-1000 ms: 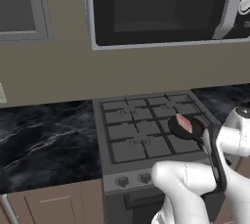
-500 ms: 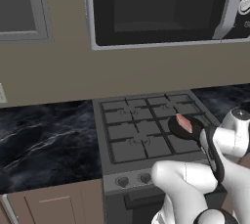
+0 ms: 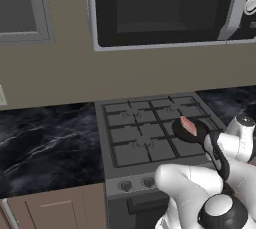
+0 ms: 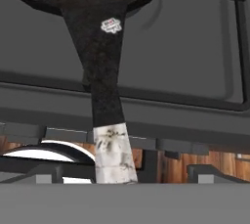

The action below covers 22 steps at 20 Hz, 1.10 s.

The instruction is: Pick up the pan with the steak in it and place it on the dining table. Then place the steak on the plate.

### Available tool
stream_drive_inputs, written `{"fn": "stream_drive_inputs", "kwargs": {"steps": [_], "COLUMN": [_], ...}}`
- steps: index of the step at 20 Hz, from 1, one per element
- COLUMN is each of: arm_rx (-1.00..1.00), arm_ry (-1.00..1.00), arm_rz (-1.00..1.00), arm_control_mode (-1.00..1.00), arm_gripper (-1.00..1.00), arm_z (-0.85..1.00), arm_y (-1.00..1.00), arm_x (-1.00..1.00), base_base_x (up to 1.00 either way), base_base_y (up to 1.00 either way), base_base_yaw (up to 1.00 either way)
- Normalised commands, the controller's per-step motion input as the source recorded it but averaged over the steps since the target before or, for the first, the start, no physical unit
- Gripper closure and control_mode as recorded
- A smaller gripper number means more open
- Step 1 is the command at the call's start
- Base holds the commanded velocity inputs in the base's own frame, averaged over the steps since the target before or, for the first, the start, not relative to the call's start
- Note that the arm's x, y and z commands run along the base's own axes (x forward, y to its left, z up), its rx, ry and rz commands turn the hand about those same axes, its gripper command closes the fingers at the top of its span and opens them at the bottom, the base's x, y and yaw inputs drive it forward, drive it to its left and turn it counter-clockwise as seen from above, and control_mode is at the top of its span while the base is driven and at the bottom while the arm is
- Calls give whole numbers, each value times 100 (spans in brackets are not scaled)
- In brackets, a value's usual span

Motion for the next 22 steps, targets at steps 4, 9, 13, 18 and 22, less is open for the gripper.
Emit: {"fn": "stream_drive_inputs", "kwargs": {"steps": [4, 9, 13, 18, 22], "arm_rx": [7, 2, 0, 0, 0], "arm_ry": [0, 0, 0, 0, 0], "arm_rz": [0, 0, 0, 0, 0], "arm_control_mode": [-100, -100, -100, -100, -100], "arm_gripper": [-100, -100, -100, -100, -100], "arm_z": [-22, -12, -4, -20, -29], "arm_y": [-9, -2, 0, 0, 0], "arm_x": [6, 6, 2, 0, 0], "base_base_x": [0, 0, 0, 0, 0], "base_base_y": [0, 0, 0, 0, 0], "base_base_yaw": [0, 0, 0, 0, 0]}}
